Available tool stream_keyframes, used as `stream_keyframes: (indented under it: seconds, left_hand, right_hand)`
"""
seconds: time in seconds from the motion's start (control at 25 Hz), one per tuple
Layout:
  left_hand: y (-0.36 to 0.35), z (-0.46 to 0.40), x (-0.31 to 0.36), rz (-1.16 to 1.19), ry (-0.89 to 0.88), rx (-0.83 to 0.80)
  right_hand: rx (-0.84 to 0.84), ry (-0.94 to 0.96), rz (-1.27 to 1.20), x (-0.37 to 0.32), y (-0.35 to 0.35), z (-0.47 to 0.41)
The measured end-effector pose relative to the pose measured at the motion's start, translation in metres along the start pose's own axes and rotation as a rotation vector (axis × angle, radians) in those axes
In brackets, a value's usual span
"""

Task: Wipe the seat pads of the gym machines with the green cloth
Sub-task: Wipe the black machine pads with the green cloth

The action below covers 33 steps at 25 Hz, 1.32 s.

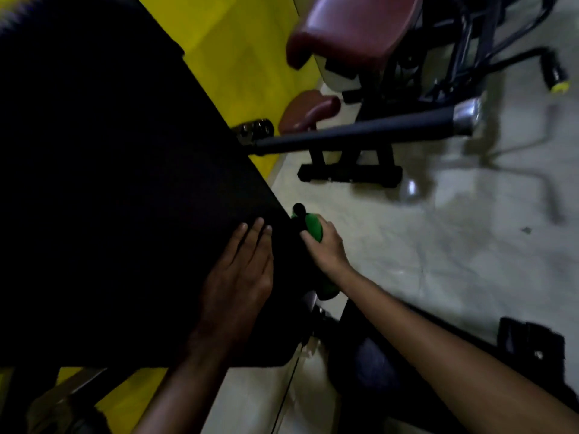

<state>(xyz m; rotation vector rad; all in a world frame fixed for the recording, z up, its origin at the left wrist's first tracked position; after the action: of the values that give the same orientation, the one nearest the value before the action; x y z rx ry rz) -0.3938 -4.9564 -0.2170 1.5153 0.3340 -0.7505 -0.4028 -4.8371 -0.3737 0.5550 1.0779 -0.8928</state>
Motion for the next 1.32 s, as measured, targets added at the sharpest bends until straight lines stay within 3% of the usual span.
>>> stream_keyframes:
  seconds: [0.16,0.36,0.52,0.64,0.72,0.92,1.16,1.32]
  left_hand:
    - [0.070,-0.010,-0.046,-0.022,0.031,0.000]
    - [0.161,0.000,-0.100,-0.171,0.122,0.122]
    - [0.189,0.016,-0.130,-0.254,0.204,0.204]
    - [0.186,0.017,-0.143,-0.231,0.331,0.204]
    - [0.183,0.014,-0.149,-0.202,0.416,0.203]
    - [0.175,0.009,-0.146,-0.262,0.511,0.199]
    - [0.168,0.001,-0.142,-0.403,0.770,0.161]
    - [0.156,-0.002,-0.137,-0.491,0.896,0.164]
  right_hand:
    - [-0.088,0.141,0.022,-0.086,0.005,0.035]
    - [-0.237,0.265,-0.035,-0.198,0.007,0.073]
    - [-0.203,0.413,-0.032,-0.289,0.014,0.096]
    - [-0.289,0.492,-0.044,-0.336,0.004,0.110]
    - [-0.307,0.455,-0.070,-0.334,0.002,0.101]
    - [-0.360,0.158,0.033,-0.253,-0.007,0.065]
    - [-0.635,0.513,-0.037,-0.361,-0.025,0.097]
    - [-0.662,0.273,0.009,-0.253,-0.020,0.054]
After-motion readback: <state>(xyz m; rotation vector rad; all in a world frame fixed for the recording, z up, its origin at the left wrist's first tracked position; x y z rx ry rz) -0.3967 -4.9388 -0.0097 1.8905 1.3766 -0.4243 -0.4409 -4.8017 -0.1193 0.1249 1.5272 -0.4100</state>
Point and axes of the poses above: each hand's wrist, its own z-axis away from the middle knuckle, its own y-axis out of the back of the hand, x = y × z, the point moved 10 cm from there along -z, towards the middle knuckle, and after that the axes turned 12 degrees about -y, right-handed, at the moved point
